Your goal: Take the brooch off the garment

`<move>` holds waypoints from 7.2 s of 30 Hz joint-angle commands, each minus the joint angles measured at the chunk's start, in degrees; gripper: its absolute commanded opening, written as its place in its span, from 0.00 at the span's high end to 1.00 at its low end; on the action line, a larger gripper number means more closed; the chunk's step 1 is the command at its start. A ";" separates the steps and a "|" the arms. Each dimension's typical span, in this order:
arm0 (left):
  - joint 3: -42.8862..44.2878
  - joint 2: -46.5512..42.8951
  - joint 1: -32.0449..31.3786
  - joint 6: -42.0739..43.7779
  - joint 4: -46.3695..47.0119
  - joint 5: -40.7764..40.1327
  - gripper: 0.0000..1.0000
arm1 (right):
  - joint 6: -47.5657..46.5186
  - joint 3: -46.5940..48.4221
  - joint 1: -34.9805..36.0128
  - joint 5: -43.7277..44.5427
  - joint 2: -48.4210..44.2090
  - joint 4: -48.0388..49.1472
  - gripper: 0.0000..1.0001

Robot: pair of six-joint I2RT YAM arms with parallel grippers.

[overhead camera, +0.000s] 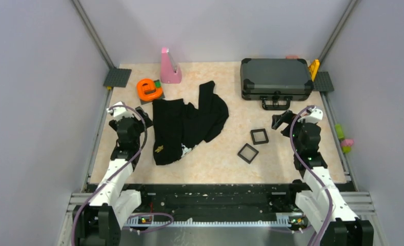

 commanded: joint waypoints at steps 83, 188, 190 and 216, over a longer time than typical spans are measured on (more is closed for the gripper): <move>24.23 28.99 -35.59 3.46 -30.50 -9.37 0.51 | -3.06 34.49 34.96 8.30 60.67 4.24 1.00; 12.54 -11.68 -6.10 -18.43 -42.91 8.88 1.00 | 4.24 73.59 57.99 22.14 73.13 -30.41 0.42; 12.80 -11.93 -6.10 -18.09 -43.17 8.80 1.00 | 4.40 73.84 57.99 22.15 74.18 -30.15 0.43; 46.52 5.30 -6.10 -10.63 -51.84 -3.03 1.00 | -15.03 95.07 50.53 27.75 62.98 -36.86 1.00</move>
